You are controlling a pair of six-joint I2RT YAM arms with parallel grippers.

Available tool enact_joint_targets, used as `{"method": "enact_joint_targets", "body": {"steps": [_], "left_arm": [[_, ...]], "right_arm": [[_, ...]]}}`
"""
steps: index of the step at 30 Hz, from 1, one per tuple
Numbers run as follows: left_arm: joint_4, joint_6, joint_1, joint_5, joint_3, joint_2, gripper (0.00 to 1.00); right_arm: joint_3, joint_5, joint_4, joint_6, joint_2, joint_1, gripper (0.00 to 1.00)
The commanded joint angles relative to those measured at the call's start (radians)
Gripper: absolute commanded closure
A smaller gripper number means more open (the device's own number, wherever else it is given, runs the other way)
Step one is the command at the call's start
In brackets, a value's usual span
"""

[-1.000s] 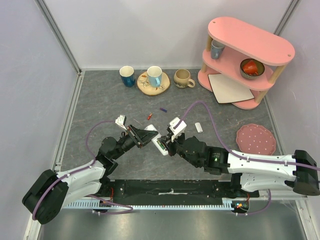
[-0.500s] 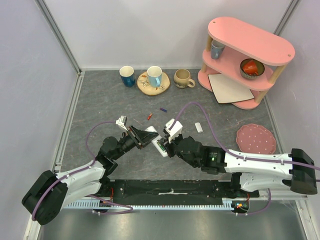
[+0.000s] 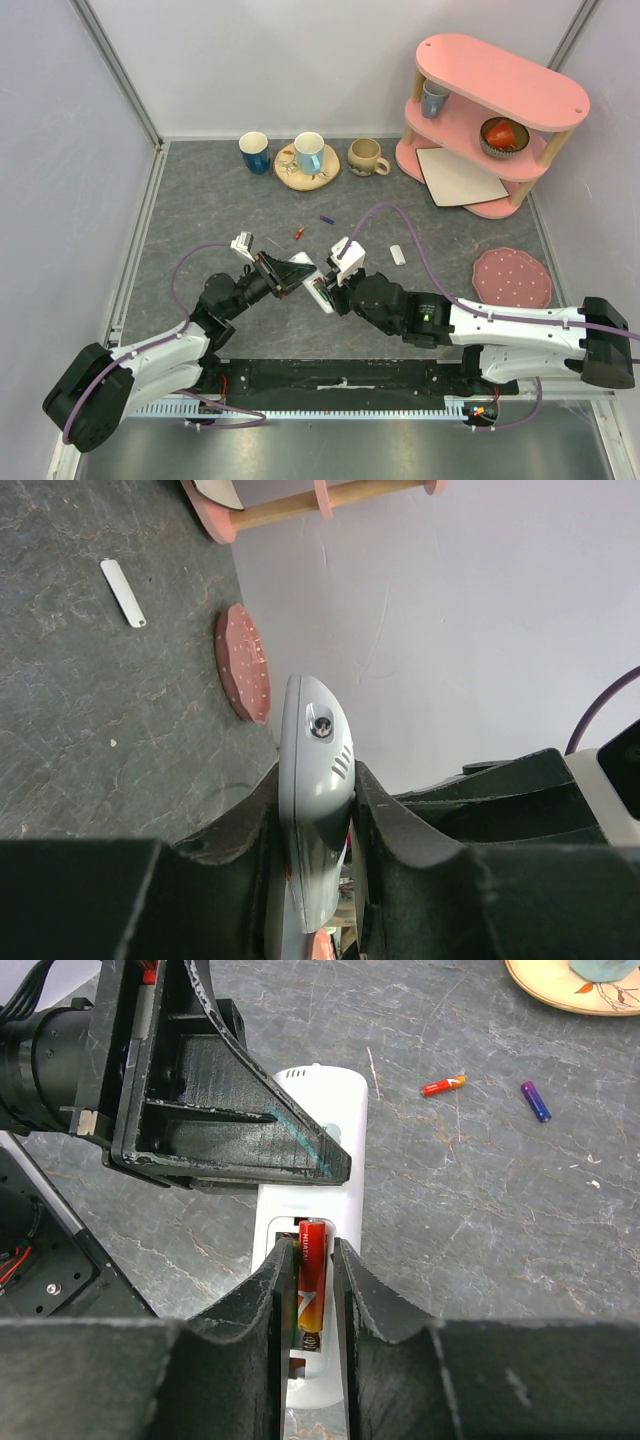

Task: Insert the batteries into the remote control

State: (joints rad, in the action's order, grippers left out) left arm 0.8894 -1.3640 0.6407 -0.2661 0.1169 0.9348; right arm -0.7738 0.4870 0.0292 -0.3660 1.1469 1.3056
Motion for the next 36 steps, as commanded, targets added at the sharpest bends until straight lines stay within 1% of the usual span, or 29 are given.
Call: {"method": "enact_joint_targets", "body": {"steps": [1, 13, 17, 20, 24, 31, 34, 35, 36], "left_arm": [[0.098, 0.005, 0.001, 0.002, 0.027, -0.024, 0.98], [0.1, 0.009, 0.001, -0.002, 0.02, -0.016, 0.98], [0.1, 0.014, 0.001, -0.005, 0.02, -0.011, 0.98], [0.102, 0.019, 0.001, -0.004, 0.017, -0.008, 0.98], [0.111, 0.023, 0.001, -0.004, 0.012, 0.009, 0.98], [0.131, 0.032, 0.001, -0.005, 0.007, 0.029, 0.98], [0.129, 0.051, 0.001, -0.005, 0.01, 0.03, 0.98], [0.128, 0.054, 0.001, -0.004, 0.01, 0.029, 0.98], [0.128, 0.069, 0.001, -0.002, 0.01, 0.025, 0.98]], "right_arm": [[-0.035, 0.024, -0.057, -0.007, -0.009, 0.004, 0.7], [-0.067, 0.036, -0.063, -0.01, -0.019, 0.004, 0.62], [-0.079, 0.039, -0.064, -0.013, -0.029, 0.004, 0.57], [-0.094, 0.029, -0.064, -0.019, -0.038, 0.004, 0.52], [-0.117, 0.012, -0.072, -0.011, -0.035, 0.003, 0.43], [-0.143, 0.009, -0.075, -0.024, -0.062, 0.006, 0.34], [-0.145, 0.044, -0.074, -0.077, -0.096, 0.004, 0.25], [-0.14, 0.07, -0.074, -0.127, -0.107, 0.001, 0.18], [-0.124, 0.07, -0.074, -0.169, -0.117, -0.012, 0.14]]}}
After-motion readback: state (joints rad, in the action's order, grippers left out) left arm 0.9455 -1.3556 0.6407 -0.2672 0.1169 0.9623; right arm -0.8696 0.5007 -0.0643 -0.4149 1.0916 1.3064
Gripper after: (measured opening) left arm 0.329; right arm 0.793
